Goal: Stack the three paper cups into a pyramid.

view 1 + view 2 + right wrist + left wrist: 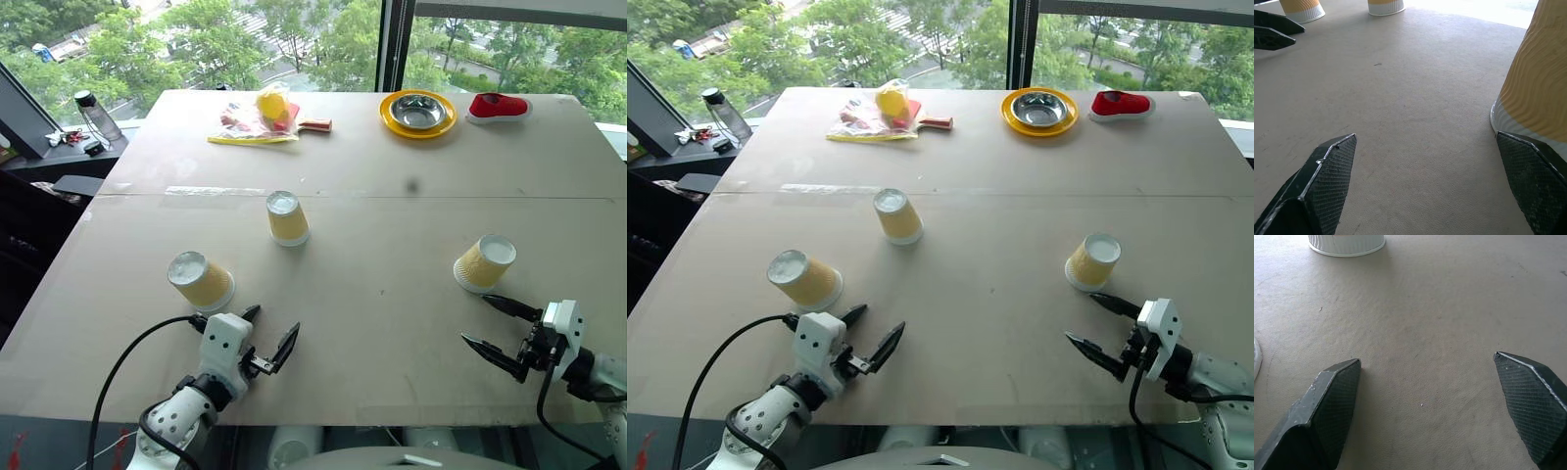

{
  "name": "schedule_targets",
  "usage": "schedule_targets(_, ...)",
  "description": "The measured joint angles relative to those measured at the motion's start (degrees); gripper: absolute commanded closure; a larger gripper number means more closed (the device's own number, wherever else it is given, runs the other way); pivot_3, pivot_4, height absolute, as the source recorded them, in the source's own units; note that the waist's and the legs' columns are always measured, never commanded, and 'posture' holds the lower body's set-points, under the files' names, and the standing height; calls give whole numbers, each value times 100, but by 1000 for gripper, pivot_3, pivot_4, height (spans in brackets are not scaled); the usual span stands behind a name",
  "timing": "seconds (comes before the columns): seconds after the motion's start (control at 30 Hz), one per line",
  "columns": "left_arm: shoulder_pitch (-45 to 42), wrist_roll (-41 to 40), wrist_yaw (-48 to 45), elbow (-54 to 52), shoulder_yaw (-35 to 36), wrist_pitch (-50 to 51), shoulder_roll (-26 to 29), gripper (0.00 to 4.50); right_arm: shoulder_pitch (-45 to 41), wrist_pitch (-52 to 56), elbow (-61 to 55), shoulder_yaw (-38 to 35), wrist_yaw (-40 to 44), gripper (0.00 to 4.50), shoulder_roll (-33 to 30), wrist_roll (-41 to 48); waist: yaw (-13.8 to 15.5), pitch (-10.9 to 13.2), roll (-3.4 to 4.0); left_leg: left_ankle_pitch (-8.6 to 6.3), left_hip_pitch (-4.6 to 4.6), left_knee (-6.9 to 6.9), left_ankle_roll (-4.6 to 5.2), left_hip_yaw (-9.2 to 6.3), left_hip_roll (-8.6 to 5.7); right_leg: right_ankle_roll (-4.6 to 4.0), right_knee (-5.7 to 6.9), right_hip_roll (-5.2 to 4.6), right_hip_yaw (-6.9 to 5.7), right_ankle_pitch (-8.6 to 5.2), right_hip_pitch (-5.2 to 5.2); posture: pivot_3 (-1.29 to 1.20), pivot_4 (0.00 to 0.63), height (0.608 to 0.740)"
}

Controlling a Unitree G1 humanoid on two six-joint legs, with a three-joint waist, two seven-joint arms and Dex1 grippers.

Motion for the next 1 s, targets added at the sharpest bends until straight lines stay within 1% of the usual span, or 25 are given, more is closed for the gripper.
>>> schedule_targets(0.07, 21, -18, -57, 66, 5, -106, -3, 38, 5, 0, 0, 0, -1, 0, 0, -2, -1, -1, 2, 0, 0, 0, 0, 0, 0, 0, 0, 0, 0, 0, 0, 0, 150, 740)
schedule_targets(0.17, 200, -241, -585, 644, 189, -940, -33, 38, 147, -4, 1, -50, -28, 0, -18, -30, -8, -12, 20, -1, 2, -6, 1, 7, 0, -11, -7, -2, 3, -6, -1, 0, 150, 740)
schedule_targets(0.27, 245, -308, -836, 993, 244, -1390, -44, 38, 209, -7, 1, -54, -65, 0, -21, -63, -33, -24, 40, -1, 6, -9, 2, 13, 0, -16, -7, -2, 8, -9, 0, 0, 150, 740)
schedule_targets(0.43, 243, -351, -976, 1216, 272, -1672, -57, 38, 249, -29, 3, -55, -126, 0, -21, -91, -74, -34, 53, -1, 12, -9, 2, 21, 0, -17, -4, 2, 15, -10, 1, 0, 150, 740)
schedule_targets(0.63, 245, -358, -1002, 1182, 276, -1659, -29, 38, 249, -121, 101, -55, -134, 0, -20, -110, -75, -40, 63, -2, 11, -9, 4, 19, 0, -5, -4, 6, 14, -3, 1, 0, 150, 740)
schedule_targets(1.0, 275, -356, -820, 628, 283, -916, 78, 38, 333, -342, 221, -59, -168, 0, 20, -114, -63, -37, 58, -2, 9, -9, 4, 17, 0, -7, -5, 5, 14, -5, 1, 0, 150, 740)
